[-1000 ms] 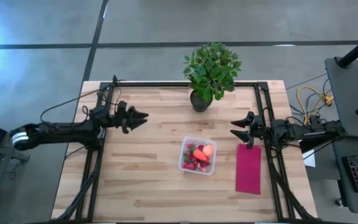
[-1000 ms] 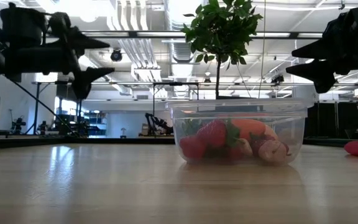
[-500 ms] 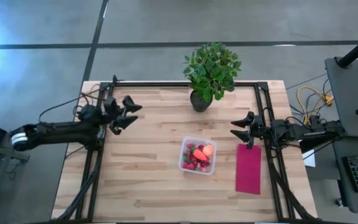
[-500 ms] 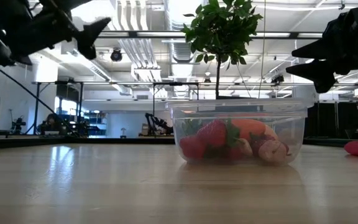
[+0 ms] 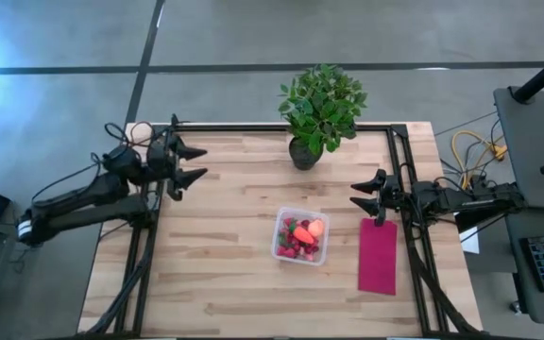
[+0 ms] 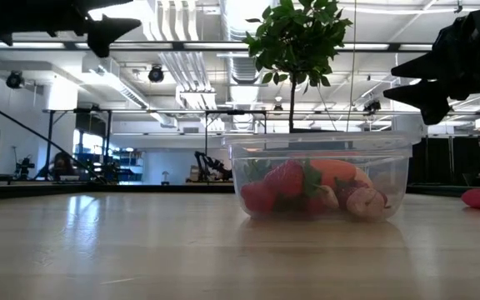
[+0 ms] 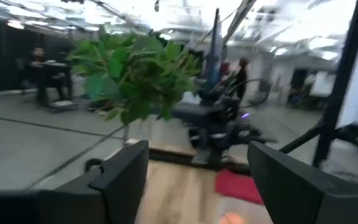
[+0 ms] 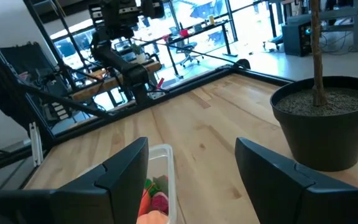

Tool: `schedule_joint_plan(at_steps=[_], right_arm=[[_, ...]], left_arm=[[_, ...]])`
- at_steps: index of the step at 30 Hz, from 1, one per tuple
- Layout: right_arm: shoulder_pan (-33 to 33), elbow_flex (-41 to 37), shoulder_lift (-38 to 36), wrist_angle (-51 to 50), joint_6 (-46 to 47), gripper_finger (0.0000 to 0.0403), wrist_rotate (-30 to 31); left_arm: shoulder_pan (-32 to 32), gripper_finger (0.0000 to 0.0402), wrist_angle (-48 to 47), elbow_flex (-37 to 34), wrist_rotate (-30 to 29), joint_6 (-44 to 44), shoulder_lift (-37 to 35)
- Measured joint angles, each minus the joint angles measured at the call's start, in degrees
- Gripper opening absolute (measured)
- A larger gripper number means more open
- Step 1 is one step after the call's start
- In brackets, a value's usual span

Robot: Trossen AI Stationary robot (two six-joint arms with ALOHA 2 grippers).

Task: Pick and placing Produce into tupperware
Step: Return to Home Position

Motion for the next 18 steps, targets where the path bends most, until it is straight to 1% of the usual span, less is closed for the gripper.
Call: schedule_joint_plan(at_steps=[2,4,13,14,15,16,17,18], right_arm=[[0.01,0.0,0.0,-0.01,0.0,0.0233,0.0],[0.0,0.0,0.0,-0.01,0.0,0.0233,0.0],[-0.01,0.0,0.0,0.0,0.0,0.0233,0.0],[0.02,0.0,0.0,-0.01,0.0,0.0233,-0.02],[0.02,0.0,0.0,-0.01,-0.02,0.0233,-0.02],[0.02,0.0,0.0,0.01,-0.02,0.0233,-0.02],[0.01,0.0,0.0,0.01,-0.02,0.0233,-0.03],[0.02,0.0,-0.02,0.01,-0.01,0.0233,-0.02]], left_arm=[[-0.02,0.0261,-3.57,1.61,-0.84,3.01,-0.92],[-0.01,0.0261,-4.49,2.03,-0.89,5.2,-2.83],[0.0,0.0261,-4.43,1.98,-2.34,9.99,-21.74],[0.0,0.0261,-4.62,2.11,-1.78,10.06,-22.59],[0.03,0.0261,-6.46,2.02,0.22,10.08,-21.82],[0.03,0.0261,-8.07,2.03,3.81,10.04,-21.59],[0.02,0.0261,-7.7,2.6,7.4,10.04,-21.39],[-0.01,0.0261,-6.62,3.07,9.57,9.88,-20.34]])
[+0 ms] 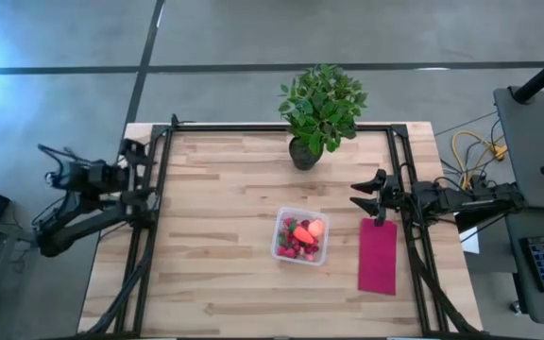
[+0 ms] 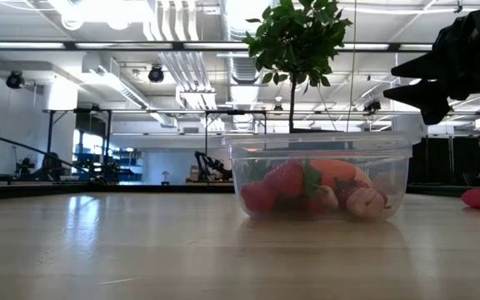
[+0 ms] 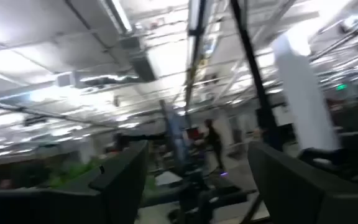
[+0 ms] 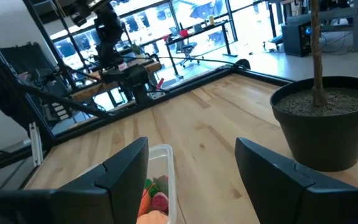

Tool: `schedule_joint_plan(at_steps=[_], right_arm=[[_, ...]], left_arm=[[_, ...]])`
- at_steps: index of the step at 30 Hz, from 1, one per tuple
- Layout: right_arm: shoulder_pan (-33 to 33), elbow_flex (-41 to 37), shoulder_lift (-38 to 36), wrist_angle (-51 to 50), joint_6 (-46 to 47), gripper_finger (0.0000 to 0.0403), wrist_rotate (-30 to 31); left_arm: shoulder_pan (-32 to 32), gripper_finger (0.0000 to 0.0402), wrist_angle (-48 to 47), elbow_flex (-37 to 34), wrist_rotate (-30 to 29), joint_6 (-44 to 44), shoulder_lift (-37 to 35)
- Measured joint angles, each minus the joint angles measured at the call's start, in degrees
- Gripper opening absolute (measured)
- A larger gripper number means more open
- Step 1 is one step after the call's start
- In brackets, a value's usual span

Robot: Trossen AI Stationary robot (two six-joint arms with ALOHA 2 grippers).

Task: Pick and placing Produce into tupperware
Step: Return to Home Position

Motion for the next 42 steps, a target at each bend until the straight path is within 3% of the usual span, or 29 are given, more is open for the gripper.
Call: schedule_joint_plan(at_steps=[5,13,15,19,22,26,28,32,35,39,42], right_arm=[[0.0,0.0,0.04,-0.01,-0.02,0.0233,-0.01],[0.0,0.0,-0.01,-0.04,0.0,0.0233,0.0],[0.0,0.0,-0.03,0.02,0.0,0.0233,0.0],[0.0,0.0,0.02,0.02,0.0,0.0233,0.0],[0.0,0.0,-0.04,-0.01,0.0,0.0233,0.0],[0.0,0.0,-0.05,-0.02,-0.01,0.0233,0.0],[0.0,0.0,-0.05,0.0,0.0,0.0233,0.0],[0.0,0.0,-0.01,-0.01,-0.02,0.0233,0.0],[0.0,0.0,-0.01,0.0,-0.01,0.0233,0.0],[0.0,0.0,0.01,0.0,-0.01,0.0233,0.0],[0.0,0.0,0.02,0.0,0.0,0.0233,0.0]], left_arm=[[0.0,0.0261,-0.03,-0.02,7.84,-3.41,1.78],[0.01,0.0261,0.16,2.15,19.05,-11.93,-1.61],[0.04,0.0261,-0.1,2.83,17.33,-13.55,-1.61],[0.05,0.0261,2.92,0.19,2.76,-13.24,-0.06],[0.04,0.0261,13.21,-3.78,1.73,-12.24,4.38],[0.04,0.0261,20.23,-5.73,-4.43,-13.28,8.47],[0.04,0.0261,26.2,-6.51,-2.32,-13.52,10.34],[0.0,0.0261,36.76,-8.01,8.09,-21.03,15.82],[-0.46,0.0261,38.91,-8.22,8.07,-28.32,19.59],[-2.96,0.0261,50.91,-8.23,11.48,-25.68,22.34],[-5.14,0.0261,49.36,-8.98,10.59,-25.8,22.16]])
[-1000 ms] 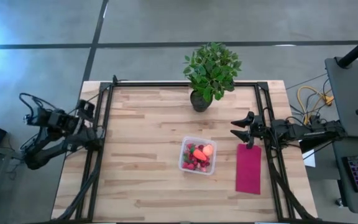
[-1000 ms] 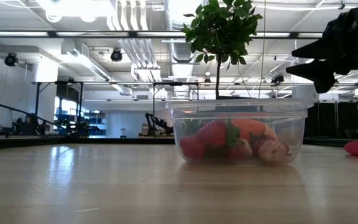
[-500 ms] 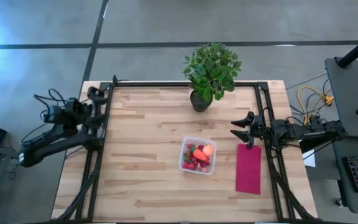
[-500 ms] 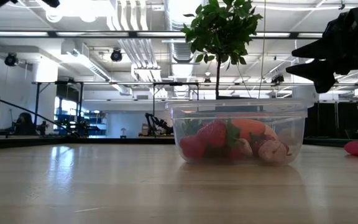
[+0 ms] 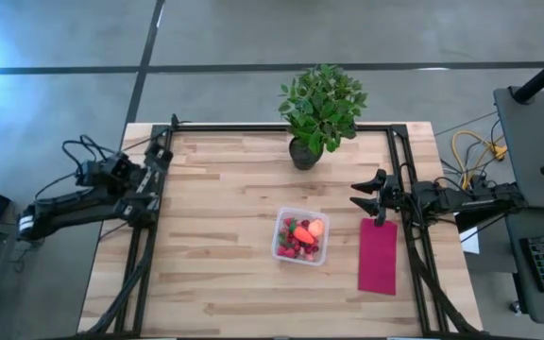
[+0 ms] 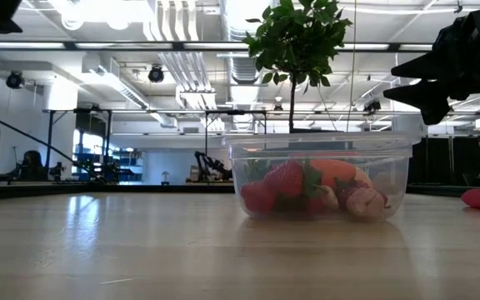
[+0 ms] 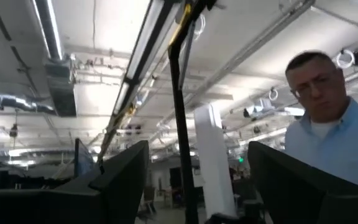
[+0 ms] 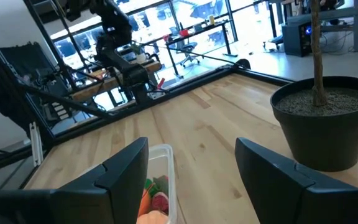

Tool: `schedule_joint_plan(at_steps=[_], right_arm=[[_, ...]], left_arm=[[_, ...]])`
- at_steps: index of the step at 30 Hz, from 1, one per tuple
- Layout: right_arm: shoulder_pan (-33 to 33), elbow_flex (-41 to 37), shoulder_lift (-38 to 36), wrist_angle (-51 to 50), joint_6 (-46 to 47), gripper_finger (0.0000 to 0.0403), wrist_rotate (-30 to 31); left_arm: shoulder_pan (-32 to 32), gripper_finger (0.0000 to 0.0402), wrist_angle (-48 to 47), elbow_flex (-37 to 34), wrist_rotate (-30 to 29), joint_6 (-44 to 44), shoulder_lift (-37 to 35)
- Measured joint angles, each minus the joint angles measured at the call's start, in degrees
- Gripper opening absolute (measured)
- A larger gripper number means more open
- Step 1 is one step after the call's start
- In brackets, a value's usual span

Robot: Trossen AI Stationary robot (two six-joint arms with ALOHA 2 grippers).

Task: Pick and placing Produce into tupperware
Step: Return to Home Position

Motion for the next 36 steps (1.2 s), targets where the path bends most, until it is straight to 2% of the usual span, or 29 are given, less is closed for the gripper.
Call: schedule_joint_plan(at_steps=[4,10,15,19,21,24,26,31,34,36], right_arm=[[0.0,0.0,-0.02,-0.01,0.0,0.0233,0.0],[0.0,0.0,-0.02,0.0,-0.01,0.0233,0.0],[0.0,0.0,-0.02,0.0,-0.02,0.0233,0.0],[0.0,0.0,-0.02,0.0,-0.01,0.0233,0.0],[-0.02,0.0,-0.02,0.0,0.0,0.0233,0.0],[0.0,0.0,0.0,0.0,-0.01,0.0233,0.0],[0.0,0.0,0.0,0.0,-0.01,0.0233,0.0],[0.0,0.0,0.0,0.0,-0.02,0.0233,0.0],[-0.01,0.0,0.0,0.0,-0.02,0.0233,0.0],[0.0,0.0,0.0,0.0,-0.01,0.0233,0.0]], left_arm=[[-4.54,0.0261,0.63,-1.01,-3.33,4.28,-0.71],[-10.19,0.0261,-3.29,-0.33,-6.77,7.5,-2.26],[-11.12,0.0261,-4.79,0.11,-8.57,8.97,-2.92],[-11.53,0.0261,-5.31,3.6,-8.37,11.31,-2.39],[-11.54,0.0261,-9.43,6.74,-8.09,13.41,-2.49],[-11.52,0.0261,-22.4,12.17,-8.32,13.58,-4.31],[-11.52,0.0261,-25.77,15.13,-8.39,14.16,-5.15],[-11.54,0.0261,-25.11,16.71,-5.22,16.69,-8.16],[-11.52,0.0261,-22.98,12.89,-5.82,15.24,-8.62],[-11.52,0.0261,-17.45,9.27,-6.58,13.66,-7.62]])
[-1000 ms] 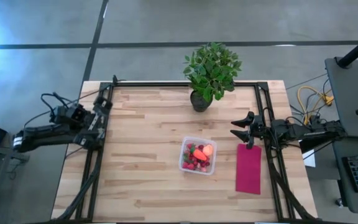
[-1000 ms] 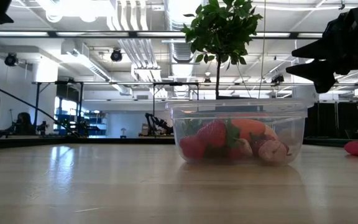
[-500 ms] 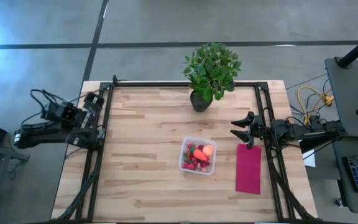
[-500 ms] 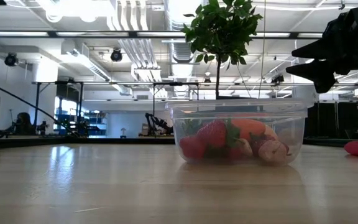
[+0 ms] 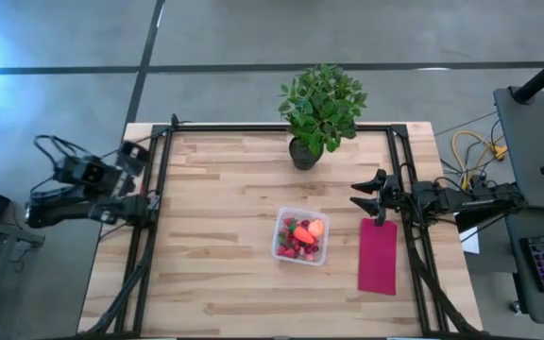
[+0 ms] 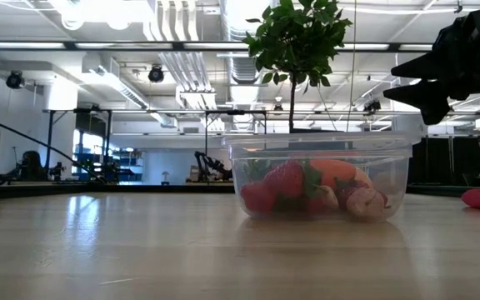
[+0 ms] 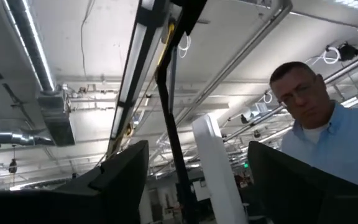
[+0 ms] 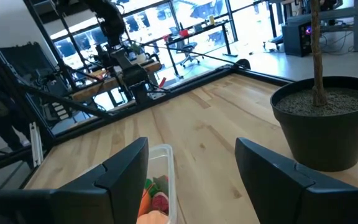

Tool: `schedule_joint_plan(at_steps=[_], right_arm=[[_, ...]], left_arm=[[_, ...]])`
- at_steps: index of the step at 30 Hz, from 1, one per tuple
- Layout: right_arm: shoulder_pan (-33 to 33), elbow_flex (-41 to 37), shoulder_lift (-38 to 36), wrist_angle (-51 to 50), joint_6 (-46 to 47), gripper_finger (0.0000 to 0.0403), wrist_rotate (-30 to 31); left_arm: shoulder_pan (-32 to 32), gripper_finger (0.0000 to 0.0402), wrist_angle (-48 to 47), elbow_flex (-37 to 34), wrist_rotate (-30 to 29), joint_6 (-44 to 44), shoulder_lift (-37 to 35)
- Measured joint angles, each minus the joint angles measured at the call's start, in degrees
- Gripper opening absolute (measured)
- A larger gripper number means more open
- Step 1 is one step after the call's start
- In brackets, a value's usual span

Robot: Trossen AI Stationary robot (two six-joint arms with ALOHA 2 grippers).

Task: Pick and placing Produce into tupperware
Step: Return to Home Position

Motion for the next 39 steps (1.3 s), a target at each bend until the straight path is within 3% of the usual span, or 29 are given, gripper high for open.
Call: schedule_joint_plan(at_steps=[5,11,14,22,26,39], right_arm=[[0.0,0.0,0.0,0.0,-0.01,0.0233,0.0],[0.0,0.0,-0.01,0.0,0.0,0.0233,0.01],[0.0,0.0,0.0,0.0,-0.01,0.0233,0.0],[0.0,0.0,0.0,0.0,0.01,0.0233,0.0],[0.0,0.0,-0.01,0.0,0.01,0.0233,0.02],[-0.02,0.0,0.0,0.0,-0.01,0.0233,0.0]], left_arm=[[0.0,0.0261,13.37,-9.22,-0.29,-0.24,0.27],[0.02,0.0261,15.5,-17.1,-4.16,-1.68,-3.63],[0.02,0.0261,10.44,-19.14,-6.21,-1.68,-6.06],[0.02,0.0261,-14.81,-19.24,-14.63,-1.16,-12.98],[0.01,0.0261,-21.89,-19.45,-16.48,0.06,-16.27],[0.17,0.0261,-24.25,-20.84,-17.66,1.22,-16.25]])
